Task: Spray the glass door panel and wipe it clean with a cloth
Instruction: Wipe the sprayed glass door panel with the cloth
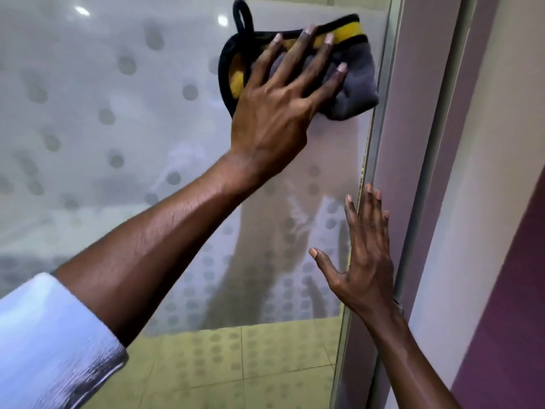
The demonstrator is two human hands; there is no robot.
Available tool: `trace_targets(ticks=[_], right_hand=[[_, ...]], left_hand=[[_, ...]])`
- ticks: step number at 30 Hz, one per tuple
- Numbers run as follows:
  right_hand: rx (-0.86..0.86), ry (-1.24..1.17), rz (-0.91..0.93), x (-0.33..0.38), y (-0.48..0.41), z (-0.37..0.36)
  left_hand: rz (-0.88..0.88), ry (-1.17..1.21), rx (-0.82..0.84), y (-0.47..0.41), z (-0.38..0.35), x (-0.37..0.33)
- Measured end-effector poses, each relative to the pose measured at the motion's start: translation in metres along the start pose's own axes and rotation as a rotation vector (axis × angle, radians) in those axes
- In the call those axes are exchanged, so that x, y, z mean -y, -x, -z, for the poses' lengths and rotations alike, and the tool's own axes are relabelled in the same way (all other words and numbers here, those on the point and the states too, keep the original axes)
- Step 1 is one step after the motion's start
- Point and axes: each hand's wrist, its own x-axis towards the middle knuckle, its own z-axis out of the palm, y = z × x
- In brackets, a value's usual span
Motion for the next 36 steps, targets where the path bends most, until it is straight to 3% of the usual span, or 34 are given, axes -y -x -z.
trace_targets(ticks=[4,11,15,19,24,28,30,33,36], right_hand=[[-0.012,0.0,-0.004,0.002,-0.001,-0.001],[0.022,-0.045,0.03,0.001,0.0,0.008],[0.06,-0.077,0.03,-0.001,0.001,0.013],[0.032,-0.032,0.0,0.001,0.002,0.006],[-0.007,-0.015,-0.03,0.006,0.001,-0.003],[-0.052,-0.018,-0.048,0.011,0.002,-0.008],[-0.063,-0.009,-0.035,0.008,0.002,-0.008],[-0.104,-0.002,-0.037,0.006,0.002,-0.012],[-0.075,-0.025,-0.046,0.01,-0.002,-0.016]], left_hand=[[-0.104,0.076,-0.011,0.046,0.004,-0.015],[-0.255,0.185,0.217,0.198,0.034,-0.063],[-0.289,0.099,0.089,0.149,0.036,-0.014],[-0.103,-0.091,-0.116,0.069,0.036,0.071],[-0.02,-0.099,-0.124,0.073,0.043,0.098],[0.077,0.038,0.03,0.183,0.052,0.039],[0.024,0.064,0.169,0.239,0.063,0.014],[-0.155,0.087,0.274,0.263,0.074,0.038],[-0.223,-0.031,0.227,0.238,0.088,0.099]])
